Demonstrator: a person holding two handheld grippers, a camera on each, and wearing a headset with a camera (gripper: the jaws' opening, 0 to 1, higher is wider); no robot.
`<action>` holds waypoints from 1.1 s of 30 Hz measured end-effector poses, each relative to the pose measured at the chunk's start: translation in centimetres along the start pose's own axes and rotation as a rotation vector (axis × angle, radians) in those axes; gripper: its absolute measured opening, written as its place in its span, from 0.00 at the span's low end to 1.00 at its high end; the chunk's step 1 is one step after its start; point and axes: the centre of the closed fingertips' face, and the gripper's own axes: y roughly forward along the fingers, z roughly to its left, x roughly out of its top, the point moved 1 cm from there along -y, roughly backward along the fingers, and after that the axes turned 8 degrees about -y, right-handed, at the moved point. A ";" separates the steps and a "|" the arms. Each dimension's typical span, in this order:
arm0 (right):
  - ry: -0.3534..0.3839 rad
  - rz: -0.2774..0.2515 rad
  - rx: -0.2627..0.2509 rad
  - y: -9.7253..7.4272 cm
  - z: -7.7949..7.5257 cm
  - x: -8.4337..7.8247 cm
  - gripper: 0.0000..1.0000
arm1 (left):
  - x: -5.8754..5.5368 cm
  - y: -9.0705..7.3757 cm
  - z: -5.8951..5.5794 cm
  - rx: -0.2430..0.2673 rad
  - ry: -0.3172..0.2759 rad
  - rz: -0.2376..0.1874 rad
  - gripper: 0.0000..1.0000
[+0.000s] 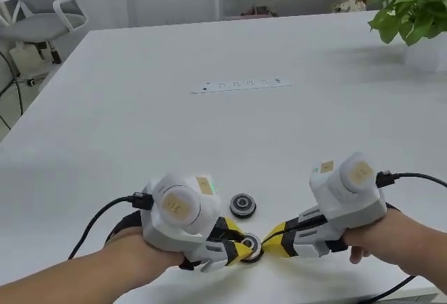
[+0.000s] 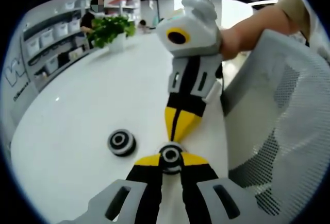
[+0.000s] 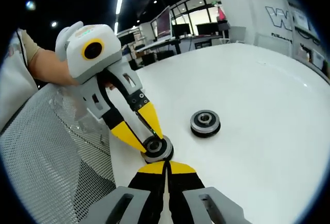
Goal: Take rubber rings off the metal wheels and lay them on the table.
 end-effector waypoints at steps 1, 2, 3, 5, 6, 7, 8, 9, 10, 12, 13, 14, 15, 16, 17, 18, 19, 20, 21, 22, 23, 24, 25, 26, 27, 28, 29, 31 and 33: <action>0.015 -0.008 0.001 -0.1 0.0 0.0 0.00 | 0.0 0.0 0.0 0.000 0.000 0.000 0.13; 0.031 -0.013 0.005 -0.1 0.0 0.0 0.00 | 0.0 0.0 0.0 0.001 0.000 0.000 0.13; 0.033 -0.015 0.004 -0.2 0.0 0.0 0.00 | 0.0 0.0 0.0 0.001 0.000 0.000 0.13; 0.058 -0.024 0.009 -0.2 0.0 0.0 0.00 | 0.0 0.0 0.0 0.001 0.000 0.000 0.13; 0.072 -0.030 0.010 -0.2 0.0 0.1 0.00 | 0.0 0.0 0.0 0.001 0.000 0.000 0.13; 0.098 -0.040 0.014 -0.3 0.0 0.2 0.00 | 0.0 0.0 0.0 0.001 0.000 0.000 0.13; 0.114 -0.049 0.016 -0.3 0.0 0.2 0.00 | 0.0 0.0 0.0 0.002 0.000 0.001 0.13; 0.131 -0.060 0.018 -0.3 0.0 0.3 0.00 | 0.0 0.0 0.0 0.002 0.001 0.001 0.13; 0.138 -0.061 0.017 -0.3 -0.1 0.2 0.00 | 0.0 0.0 0.0 0.003 0.000 0.001 0.13; 0.134 -0.055 0.016 -0.2 -0.1 0.1 0.00 | 0.0 0.0 0.0 0.004 0.001 0.001 0.13; 0.123 -0.049 0.015 -0.1 -0.1 0.1 0.00 | 0.0 0.0 0.0 0.004 0.001 0.001 0.13; 0.114 -0.043 0.014 0.0 -0.1 0.0 0.00 | 0.0 0.0 0.0 0.004 0.001 0.001 0.13; 0.107 -0.040 0.015 0.0 -0.1 0.0 0.00 | 0.0 0.0 0.0 0.004 0.001 0.001 0.13; 0.104 -0.038 0.015 0.1 -0.1 0.0 0.00 | 0.0 0.0 0.0 0.004 0.000 0.000 0.13; 0.098 -0.035 0.014 0.1 -0.1 -0.1 0.00 | 0.0 0.0 0.0 0.004 0.000 0.000 0.13; 0.093 -0.033 0.015 0.1 -0.1 -0.1 0.00 | 0.0 0.0 0.0 0.004 0.000 0.000 0.13; 0.095 -0.036 0.018 0.1 -0.1 -0.1 0.00 | 0.0 0.0 0.0 0.004 0.000 0.000 0.13; 0.099 -0.037 0.019 0.2 -0.1 -0.2 0.00 | 0.0 0.0 0.0 0.005 0.000 0.000 0.13; 0.101 -0.039 0.020 0.2 -0.1 -0.2 0.00 | 0.0 0.0 0.0 0.005 0.000 0.000 0.13; 0.104 -0.040 0.022 0.2 -0.1 -0.2 0.00 | 0.0 0.0 0.0 0.004 0.000 0.000 0.13; 0.105 -0.042 0.023 0.1 -0.1 -0.2 0.00 | 0.0 0.0 0.0 0.004 -0.001 0.000 0.13; 0.106 -0.043 0.023 0.1 -0.1 -0.2 0.00 | 0.0 0.0 0.0 0.003 0.000 0.000 0.13; 0.108 -0.044 0.024 0.1 -0.1 -0.2 0.00 | 0.0 0.0 0.0 0.003 -0.001 -0.001 0.13; 0.112 -0.044 0.025 0.2 -0.1 -0.2 0.00 | 0.0 0.0 0.0 0.003 -0.001 -0.001 0.13; 0.112 -0.045 0.025 0.2 -0.1 -0.2 0.00 | 0.0 0.0 0.0 0.003 -0.001 -0.001 0.13; 0.111 -0.046 0.025 0.2 -0.1 -0.2 0.00 | 0.0 0.0 0.0 0.003 -0.001 -0.001 0.13; 0.112 -0.046 0.025 0.2 -0.1 -0.3 0.00 | 0.0 0.0 0.0 0.003 -0.001 -0.001 0.13; 0.114 -0.046 0.026 0.2 -0.2 -0.4 0.01 | 0.0 0.0 0.0 0.003 -0.002 -0.002 0.13; 0.117 -0.045 0.029 0.2 -0.1 -0.5 0.02 | 0.0 0.0 0.0 0.002 -0.002 -0.002 0.13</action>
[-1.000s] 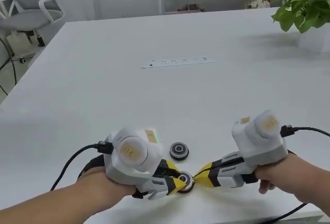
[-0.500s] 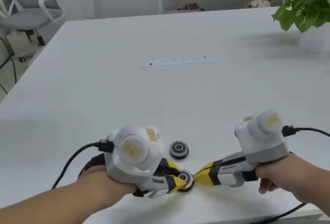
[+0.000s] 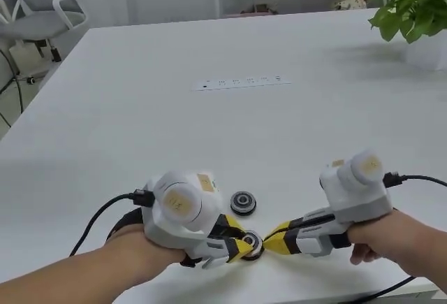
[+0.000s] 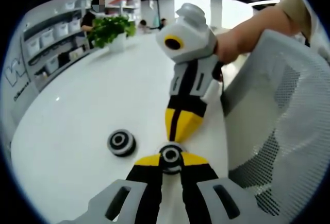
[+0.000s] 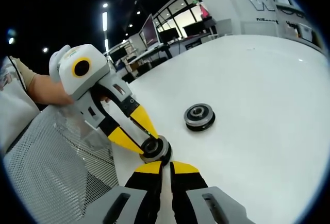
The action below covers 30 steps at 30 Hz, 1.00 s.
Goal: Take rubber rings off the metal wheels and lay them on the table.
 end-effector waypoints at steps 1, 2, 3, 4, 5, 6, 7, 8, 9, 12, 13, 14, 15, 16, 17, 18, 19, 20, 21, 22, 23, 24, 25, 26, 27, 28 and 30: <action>0.004 -0.003 0.002 0.0 0.0 0.0 0.02 | 0.0 0.0 0.0 0.000 0.000 0.000 0.13; 0.004 -0.003 0.002 0.0 0.0 0.0 0.02 | 0.0 0.0 0.0 0.000 0.000 0.000 0.13; 0.002 -0.003 0.003 0.0 0.0 0.0 0.03 | 0.0 0.0 0.0 0.000 0.000 0.000 0.13; 0.001 -0.003 0.003 0.0 0.0 0.0 0.03 | 0.0 0.0 0.0 0.000 0.000 0.000 0.13; -0.001 -0.003 0.005 0.0 0.0 0.0 0.03 | 0.0 0.0 0.0 0.000 -0.001 0.000 0.13; -0.005 -0.001 0.009 0.0 0.1 0.0 0.02 | 0.0 0.0 0.0 0.000 -0.001 0.000 0.13; -0.009 -0.001 0.009 0.1 0.1 0.0 0.02 | 0.0 0.0 0.0 0.000 -0.002 0.000 0.13; -0.017 0.000 0.012 0.1 0.2 0.0 0.02 | 0.0 0.0 0.0 0.000 -0.003 0.000 0.13; -0.020 0.002 0.012 0.1 0.2 0.0 0.01 | 0.0 0.0 0.0 0.000 -0.003 0.000 0.13; -0.040 0.009 0.013 0.2 0.2 0.0 0.01 | 0.0 0.0 0.0 0.001 -0.004 0.000 0.13; -0.042 0.012 0.013 0.2 0.2 0.0 0.01 | 0.0 0.0 0.0 0.001 -0.004 0.000 0.13; -0.047 0.015 0.013 0.2 0.2 0.0 0.01 | 0.0 0.0 0.0 0.002 -0.003 0.000 0.13; -0.052 0.017 0.012 0.2 0.2 0.0 0.01 | 0.0 0.0 0.0 0.003 -0.002 0.000 0.13; -0.054 0.019 0.012 0.2 0.2 0.0 0.01 | 0.0 0.0 0.0 0.003 -0.002 0.001 0.13; -0.052 0.019 0.012 0.2 0.2 0.0 0.00 | 0.0 0.0 0.0 0.003 -0.001 0.001 0.13; -0.047 0.019 0.013 0.2 0.2 0.0 0.00 | 0.0 0.0 0.0 0.004 0.000 0.001 0.13; -0.041 0.017 0.012 0.2 0.2 0.0 0.00 | 0.0 0.0 0.0 0.005 0.001 0.002 0.13; -0.031 0.012 0.016 0.1 0.3 0.0 0.00 | 0.0 0.0 0.0 0.006 0.004 0.003 0.13; -0.011 0.002 0.011 0.1 0.2 0.1 0.00 | 0.0 0.0 0.0 0.006 0.005 0.004 0.13; -0.004 0.000 0.013 0.0 0.2 0.1 0.00 | 0.0 0.0 0.0 0.007 0.006 0.005 0.13; 0.012 -0.008 0.013 -0.1 0.1 0.2 0.00 | 0.0 0.0 0.0 0.007 0.006 0.005 0.13; 0.022 -0.018 0.013 -0.2 0.1 0.3 0.00 | 0.0 0.0 0.0 0.007 0.006 0.005 0.13; 0.035 -0.022 0.013 -0.3 0.1 0.4 0.00 | 0.0 0.0 0.0 0.007 0.006 0.005 0.13; 0.038 -0.023 0.013 -0.3 0.2 0.4 0.00 | 0.0 0.0 0.0 0.007 0.006 0.005 0.13; 0.044 -0.026 0.014 -0.3 0.2 0.4 0.00 | 0.0 0.0 0.0 0.007 0.006 0.005 0.13; 0.048 -0.027 0.014 -0.3 0.2 0.4 0.00 | 0.0 0.0 0.0 0.007 0.007 0.006 0.13; 0.071 -0.036 0.017 -0.4 0.2 0.5 0.00 | 0.0 0.0 0.0 0.007 0.007 0.006 0.13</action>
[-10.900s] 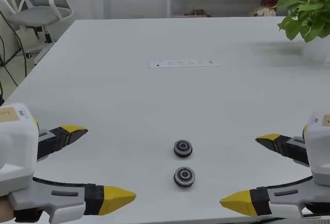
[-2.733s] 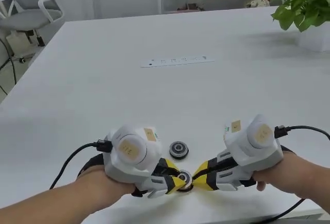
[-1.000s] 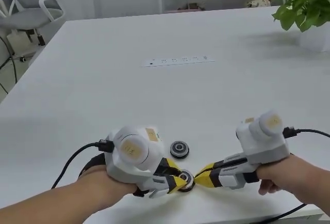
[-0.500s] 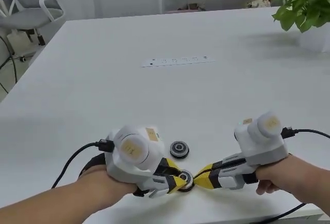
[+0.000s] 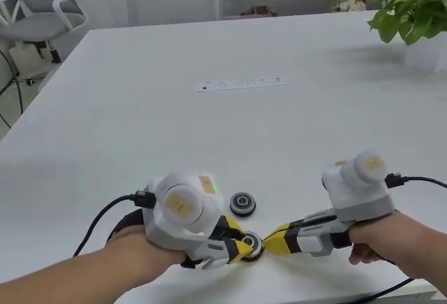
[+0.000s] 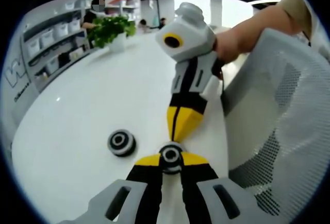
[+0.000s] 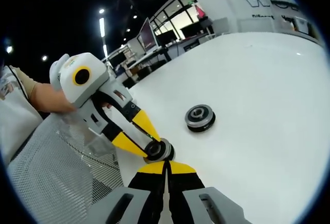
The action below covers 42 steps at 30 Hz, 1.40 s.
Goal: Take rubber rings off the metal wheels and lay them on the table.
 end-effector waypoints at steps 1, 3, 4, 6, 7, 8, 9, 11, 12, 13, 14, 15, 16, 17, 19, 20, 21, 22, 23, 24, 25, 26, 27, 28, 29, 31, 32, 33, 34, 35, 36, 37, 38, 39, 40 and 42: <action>0.014 -0.007 0.002 0.0 0.0 0.1 0.00 | 0.0 0.0 0.0 0.000 0.000 0.000 0.13; 0.062 -0.051 0.011 -0.1 0.1 0.7 0.00 | 0.0 0.0 0.0 0.002 0.001 0.000 0.13; 0.077 -0.054 0.017 -0.2 0.1 0.7 0.00 | 0.0 0.0 0.0 0.004 0.002 0.001 0.13; 0.067 -0.046 0.011 -0.1 0.1 0.6 0.00 | 0.0 0.0 0.0 0.006 0.004 0.002 0.13; 0.077 -0.050 0.013 -0.1 0.1 0.6 0.00 | 0.0 0.0 0.0 0.007 0.004 0.002 0.13; 0.082 -0.050 0.011 -0.1 0.1 0.6 0.00 | 0.0 0.0 0.0 0.008 0.004 0.002 0.13; 0.086 -0.052 0.012 -0.1 0.1 0.6 0.00 | 0.0 0.1 0.0 0.009 0.004 0.002 0.13; 0.096 -0.058 0.014 -0.1 0.1 0.8 0.00 | 0.0 0.1 0.0 0.013 0.004 0.006 0.13; 0.098 -0.061 0.016 -0.1 0.2 0.8 0.00 | 0.0 0.1 0.0 0.015 0.004 0.007 0.13; 0.098 -0.060 0.016 -0.1 0.3 0.9 0.00 | 0.0 0.1 0.0 0.017 0.003 0.009 0.13; 0.095 -0.060 0.016 -0.1 0.3 0.9 0.00 | 0.1 0.1 0.0 0.018 0.002 0.010 0.12; 0.097 -0.060 0.017 -0.1 0.4 0.9 0.00 | 0.0 0.1 0.0 0.019 0.002 0.011 0.12; 0.100 -0.061 0.019 -0.1 0.4 1.0 0.00 | 0.0 0.1 0.0 0.020 0.002 0.012 0.12; 0.099 -0.062 0.020 -0.1 0.5 1.0 0.00 | 0.0 0.1 0.0 0.021 0.000 0.012 0.12; 0.094 -0.061 0.024 0.0 0.6 1.0 0.00 | 0.0 0.1 0.0 0.021 -0.001 0.012 0.12; 0.091 -0.061 0.024 0.0 0.6 1.0 0.00 | 0.1 0.1 0.0 0.022 -0.003 0.013 0.12; 0.088 -0.061 0.025 0.0 0.7 1.0 0.00 | 0.1 0.1 0.0 0.022 -0.004 0.013 0.12; 0.086 -0.060 0.026 0.0 0.7 1.0 0.00 | 0.0 0.1 0.1 0.021 -0.006 0.013 0.12; 0.083 -0.059 0.026 0.0 0.7 1.1 0.00 | 0.0 0.1 0.1 0.022 -0.007 0.013 0.12; 0.081 -0.059 0.027 0.0 0.7 1.1 0.00 | 0.0 0.1 0.0 0.022 -0.007 0.013 0.12; 0.079 -0.060 0.028 0.0 0.7 1.1 0.00 | 0.0 0.1 0.0 0.022 -0.007 0.014 0.12; 0.073 -0.060 0.027 0.0 0.7 1.1 0.00 | 0.1 0.1 0.0 0.022 -0.008 0.014 0.12; 0.068 -0.060 0.027 0.0 0.8 1.1 0.00 | 0.1 0.1 0.0 0.022 -0.008 0.013 0.12; 0.067 -0.060 0.028 0.1 0.8 1.1 0.00 | 0.1 0.1 0.0 0.022 -0.008 0.013 0.12; 0.066 -0.060 0.028 0.1 0.8 1.1 0.00 | 0.1 0.1 0.0 0.022 -0.008 0.013 0.12; 0.064 -0.061 0.030 0.1 0.8 1.1 0.00 | 0.1 0.1 0.1 0.021 -0.010 0.014 0.12; 0.065 -0.061 0.032 0.1 0.9 1.1 0.00 | 0.1 0.1 0.1 0.021 -0.011 0.014 0.12; 0.065 -0.062 0.035 0.1 0.9 1.2 0.00 | 0.1 0.1 0.1 0.021 -0.011 0.014 0.12; 0.063 -0.061 0.035 0.1 0.9 1.2 0.00 | 0.1 0.1 0.1 0.021 -0.011 0.014 0.12; 0.058 -0.060 0.034 0.2 1.0 1.2 0.00 | 0.1 0.1 0.1 0.022 -0.010 0.014 0.12; 0.049 -0.056 0.035 0.2 1.0 1.2 0.00 | 0.1 0.1 0.1 0.022 -0.009 0.014 0.12; 0.049 -0.056 0.036 0.2 1.0 1.2 0.00 | 0.1 0.1 0.1 0.022 -0.008 0.013 0.12; 0.048 -0.055 0.037 0.2 1.0 1.2 0.00 | 0.1 0.1 0.1 0.022 -0.009 0.013 0.12; 0.049 -0.056 0.038 0.2 1.1 1.3 0.00 | 0.1 0.1 0.1 0.022 -0.008 0.014 0.12; 0.048 -0.057 0.041 0.2 1.1 1.3 0.00 | 0.1 0.1 0.1 0.022 -0.009 0.014 0.12; 0.048 -0.059 0.044 0.3 1.2 1.3 0.00 | 0.1 0.1 0.1 0.022 -0.010 0.014 0.12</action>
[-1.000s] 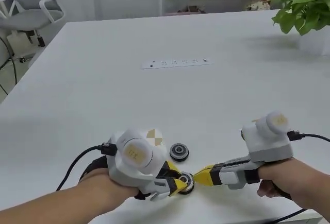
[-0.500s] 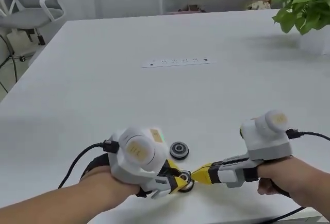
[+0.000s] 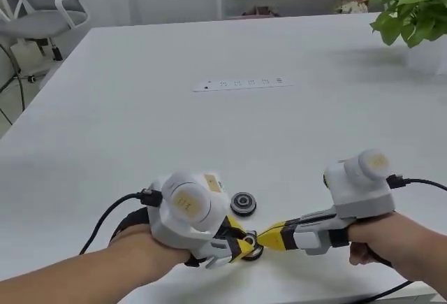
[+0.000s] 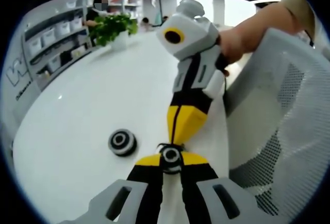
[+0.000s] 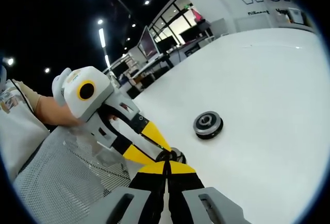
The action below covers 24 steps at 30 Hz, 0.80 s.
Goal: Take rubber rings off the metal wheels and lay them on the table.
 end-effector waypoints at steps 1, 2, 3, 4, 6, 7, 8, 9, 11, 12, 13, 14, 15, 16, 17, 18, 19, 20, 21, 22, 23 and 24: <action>-0.004 0.001 0.001 0.0 0.0 0.0 0.00 | 0.0 0.0 0.0 0.000 0.000 0.000 0.12; -0.007 0.001 0.002 0.0 0.1 0.0 0.00 | 0.0 0.0 0.0 0.001 0.000 0.000 0.12; -0.007 -0.001 0.007 0.1 0.2 0.1 0.00 | 0.0 0.0 0.0 0.002 0.002 0.000 0.12; -0.008 -0.001 0.011 0.1 0.3 0.1 0.00 | 0.0 0.0 0.0 0.002 0.002 -0.001 0.12; -0.015 -0.006 0.022 0.2 0.5 0.3 0.00 | 0.0 0.0 -0.1 0.002 0.002 -0.002 0.12; -0.005 -0.033 0.064 0.3 1.3 0.8 0.00 | 0.1 0.1 -0.1 0.001 0.003 -0.003 0.12; -0.002 -0.037 0.094 0.4 1.8 1.0 0.00 | 0.1 0.1 -0.1 0.004 0.005 -0.003 0.12; -0.043 -0.016 0.070 0.5 1.6 0.9 0.00 | 0.1 0.1 -0.1 0.004 0.005 -0.003 0.12; -0.052 -0.013 0.052 0.5 1.2 0.9 0.00 | 0.0 0.1 -0.1 0.003 0.003 -0.005 0.12; -0.054 -0.014 0.046 0.4 1.0 0.7 0.00 | 0.0 0.1 -0.1 0.003 0.003 -0.005 0.12; -0.063 -0.017 0.033 0.2 0.6 0.6 0.00 | 0.1 0.1 -0.1 0.003 0.004 -0.005 0.12; -0.062 -0.018 0.029 0.2 0.5 0.5 0.00 | 0.1 0.1 -0.1 0.003 0.005 -0.006 0.12; -0.063 -0.021 0.023 0.1 0.4 0.5 0.00 | 0.1 0.1 -0.1 0.004 0.005 -0.009 0.12; -0.068 -0.023 0.015 0.0 0.3 0.5 0.00 | 0.1 0.1 -0.1 0.005 0.003 -0.011 0.12; -0.076 -0.024 0.010 0.0 0.3 0.6 0.00 | 0.1 0.1 -0.1 0.006 0.002 -0.012 0.12; -0.087 -0.023 0.006 0.0 0.2 0.7 0.00 | 0.1 0.1 -0.1 0.006 0.002 -0.012 0.13; -0.098 -0.018 0.003 0.0 0.1 0.7 0.00 | 0.1 0.1 -0.1 0.006 0.004 -0.012 0.13; -0.116 -0.009 -0.002 0.0 0.1 0.6 0.00 | 0.1 0.1 -0.1 0.006 0.008 -0.011 0.13; -0.122 -0.005 -0.002 0.0 0.1 0.6 0.00 | 0.1 0.1 -0.1 0.005 0.009 -0.011 0.13; -0.124 -0.001 -0.003 0.0 0.0 0.5 0.00 | 0.1 0.1 -0.1 0.004 0.008 -0.011 0.13; -0.126 0.000 -0.003 0.0 0.0 0.5 0.00 | 0.1 0.1 -0.2 0.002 0.005 -0.010 0.14; -0.127 0.000 -0.003 0.0 0.0 0.5 0.00 | 0.1 0.1 -0.2 0.001 0.007 -0.009 0.14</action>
